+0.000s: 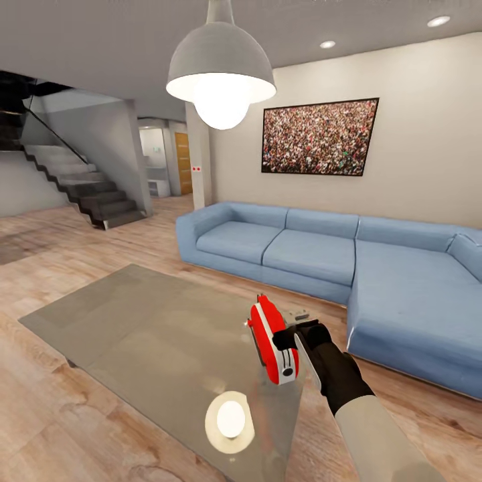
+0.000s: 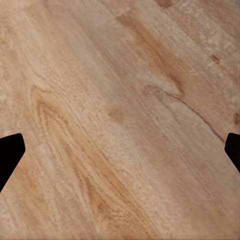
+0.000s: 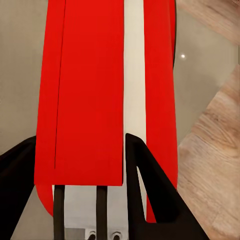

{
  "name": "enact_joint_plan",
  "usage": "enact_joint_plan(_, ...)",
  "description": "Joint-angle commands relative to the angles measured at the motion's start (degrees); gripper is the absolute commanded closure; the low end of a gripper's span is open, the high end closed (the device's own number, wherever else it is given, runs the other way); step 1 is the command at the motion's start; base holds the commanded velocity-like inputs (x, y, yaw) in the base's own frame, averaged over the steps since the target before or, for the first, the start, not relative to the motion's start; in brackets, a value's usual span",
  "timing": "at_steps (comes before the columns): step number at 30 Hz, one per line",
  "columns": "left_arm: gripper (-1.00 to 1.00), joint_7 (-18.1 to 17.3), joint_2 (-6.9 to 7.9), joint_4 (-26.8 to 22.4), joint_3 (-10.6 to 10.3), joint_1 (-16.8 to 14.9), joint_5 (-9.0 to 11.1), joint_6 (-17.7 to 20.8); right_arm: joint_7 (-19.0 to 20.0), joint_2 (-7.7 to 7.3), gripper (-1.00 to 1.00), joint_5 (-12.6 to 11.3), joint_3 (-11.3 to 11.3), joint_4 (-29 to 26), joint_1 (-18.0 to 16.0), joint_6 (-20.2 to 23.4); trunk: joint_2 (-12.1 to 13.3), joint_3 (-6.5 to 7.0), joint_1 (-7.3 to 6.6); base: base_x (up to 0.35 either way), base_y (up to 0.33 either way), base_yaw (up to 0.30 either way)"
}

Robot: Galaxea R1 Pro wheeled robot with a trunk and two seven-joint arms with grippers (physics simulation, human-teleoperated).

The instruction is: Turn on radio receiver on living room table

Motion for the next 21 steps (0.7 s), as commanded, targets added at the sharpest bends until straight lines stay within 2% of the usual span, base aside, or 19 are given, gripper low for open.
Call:
enact_joint_plan(1,-1.0,0.0,0.0,0.0,0.0,0.0,0.0,0.0,0.01,0.0,1.0,-0.02,0.0,-0.01,-0.01,-0.07,0.41,0.19,-0.23,0.0,0.0,0.0)
enact_joint_plan(21,-1.0,0.0,0.0,0.0,0.04,0.0,-0.06,0.0,-0.03,-0.08,1.0,-0.11,-0.02,0.0,-0.02,-0.27,8.44,3.78,-4.62,0.0,0.0,0.0)
